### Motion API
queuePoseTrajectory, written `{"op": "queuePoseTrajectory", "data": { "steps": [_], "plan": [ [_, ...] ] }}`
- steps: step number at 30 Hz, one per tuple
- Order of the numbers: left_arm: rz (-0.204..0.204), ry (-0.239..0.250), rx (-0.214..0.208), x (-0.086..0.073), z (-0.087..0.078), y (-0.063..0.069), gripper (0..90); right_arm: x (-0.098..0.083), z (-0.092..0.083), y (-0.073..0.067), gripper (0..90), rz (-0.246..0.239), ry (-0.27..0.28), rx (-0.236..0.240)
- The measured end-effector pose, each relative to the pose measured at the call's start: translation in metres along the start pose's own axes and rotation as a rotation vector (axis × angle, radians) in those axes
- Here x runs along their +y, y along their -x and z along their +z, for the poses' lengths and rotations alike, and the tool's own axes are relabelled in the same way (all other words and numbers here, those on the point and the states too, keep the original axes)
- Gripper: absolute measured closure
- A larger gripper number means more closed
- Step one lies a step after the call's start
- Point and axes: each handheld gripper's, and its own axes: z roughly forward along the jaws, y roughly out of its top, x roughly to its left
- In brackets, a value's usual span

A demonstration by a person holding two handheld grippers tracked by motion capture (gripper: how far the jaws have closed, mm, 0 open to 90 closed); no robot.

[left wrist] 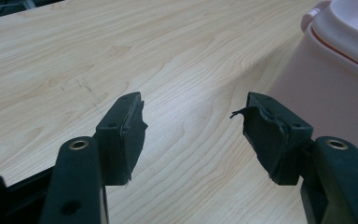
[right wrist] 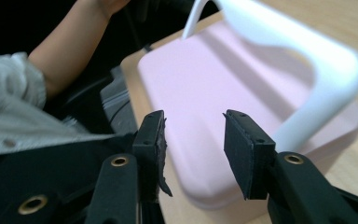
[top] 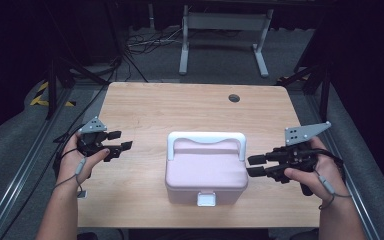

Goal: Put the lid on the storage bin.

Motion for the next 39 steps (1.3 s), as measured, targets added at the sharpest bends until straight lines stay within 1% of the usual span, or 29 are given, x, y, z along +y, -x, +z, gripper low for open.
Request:
{"op": "queuePoseTrajectory", "data": {
  "steps": [2, 4, 5, 7, 8, 9, 11, 15, 16, 19, 20, 21, 22, 23, 24, 25, 26, 27, 29, 30, 31, 32, 33, 34, 35, 36, 38, 39],
  "plan": [
    [-0.001, -0.002, 0.005, 0.0, 0.0, 0.0, 38.8, 0.0, -0.004, 0.003, 59.2, 0.02, 0.039, -0.035],
    [0.001, -0.006, 0.009, -0.001, 0.002, 0.0, 38.7, 0.0, -0.009, 0.008, 58.7, 0.04, 0.108, -0.079],
    [-0.001, -0.008, 0.011, -0.001, 0.002, 0.0, 38.7, -0.001, -0.011, 0.01, 57.8, 0.056, 0.146, -0.106],
    [0.003, -0.016, 0.011, -0.001, 0.004, 0.0, 38.4, -0.002, -0.017, 0.016, 57.1, 0.069, 0.215, -0.184],
    [0.003, -0.014, 0.011, 0.0, 0.004, 0.0, 38.3, -0.003, -0.019, 0.019, 56.6, 0.077, 0.245, -0.205],
    [0.004, -0.013, 0.014, 0.0, 0.005, 0.0, 38.2, -0.005, -0.022, 0.021, 56.4, 0.091, 0.263, -0.219],
    [0.006, -0.015, 0.02, 0.0, 0.006, 0.0, 38.2, -0.007, -0.025, 0.025, 55.7, 0.099, 0.275, -0.248],
    [0.005, -0.019, 0.023, 0.001, 0.008, -0.001, 38.0, -0.014, -0.03, 0.039, 52.8, 0.111, 0.276, -0.346],
    [0.003, -0.019, 0.026, 0.001, 0.008, -0.001, 37.9, -0.015, -0.031, 0.041, 52.4, 0.116, 0.281, -0.363],
    [0.007, -0.027, 0.028, 0.001, 0.01, -0.002, 37.7, -0.021, -0.033, 0.053, 50.9, 0.145, 0.313, -0.407],
    [0.005, -0.026, 0.031, 0.001, 0.01, -0.002, 37.7, -0.023, -0.034, 0.057, 50.9, 0.143, 0.318, -0.426],
    [0.004, -0.029, 0.034, 0.001, 0.011, -0.003, 37.7, -0.025, -0.034, 0.06, 50.8, 0.13, 0.323, -0.447],
    [0.004, -0.029, 0.034, 0.001, 0.011, -0.003, 37.7, -0.025, -0.034, 0.06, 50.8, 0.13, 0.323, -0.447],
    [0.003, -0.033, 0.036, 0.0, 0.012, -0.003, 37.7, -0.029, -0.036, 0.068, 50.8, 0.151, 0.322, -0.486],
    [0.005, -0.034, 0.037, 0.0, 0.012, -0.004, 37.6, -0.031, -0.036, 0.07, 50.1, 0.157, 0.316, -0.502],
    [0.005, -0.034, 0.037, 0.001, 0.012, -0.004, 37.6, -0.033, -0.037, 0.074, 47.3, 0.155, 0.306, -0.53],
    [0.005, -0.034, 0.037, 0.001, 0.012, -0.004, 37.6, -0.033, -0.037, 0.074, 47.3, 0.155, 0.306, -0.53],
    [0.003, -0.036, 0.036, 0.001, 0.013, -0.004, 37.6, -0.038, -0.038, 0.081, 47.3, 0.142, 0.295, -0.598],
    [0.0, -0.039, 0.041, 0.0, 0.014, -0.005, 37.6, -0.042, -0.04, 0.087, 45.5, 0.173, 0.27, -0.625],
    [0.0, -0.039, 0.041, 0.0, 0.014, -0.005, 37.5, -0.042, -0.04, 0.087, 45.5, 0.173, 0.27, -0.625],
    [0.001, -0.04, 0.044, 0.0, 0.015, -0.005, 37.5, -0.044, -0.04, 0.09, 41.0, 0.185, 0.248, -0.644],
    [-0.001, -0.046, 0.045, -0.001, 0.016, -0.006, 37.5, -0.046, -0.04, 0.093, 37.7, 0.187, 0.221, -0.665],
    [-0.002, -0.049, 0.048, -0.001, 0.016, -0.006, 37.5, -0.049, -0.04, 0.096, 36.5, 0.177, 0.181, -0.695],
    [-0.003, -0.054, 0.052, -0.002, 0.016, -0.006, 37.5, -0.05, -0.04, 0.098, 35.9, 0.177, 0.158, -0.709],
    [-0.001, -0.056, 0.055, -0.002, 0.017, -0.006, 37.1, -0.052, -0.04, 0.1, 34.0, 0.177, 0.135, -0.717],
    [0.002, -0.06, 0.056, -0.002, 0.018, -0.006, 37.0, -0.054, -0.039, 0.103, 31.7, 0.192, 0.115, -0.716],
    [0.004, -0.065, 0.059, -0.002, 0.019, -0.005, 36.8, -0.057, -0.036, 0.107, 30.1, 0.226, 0.086, -0.713],
    [0.007, -0.068, 0.058, -0.002, 0.019, -0.005, 36.6, -0.06, -0.034, 0.111, 27.3, 0.237, 0.047, -0.719]
  ]
}}
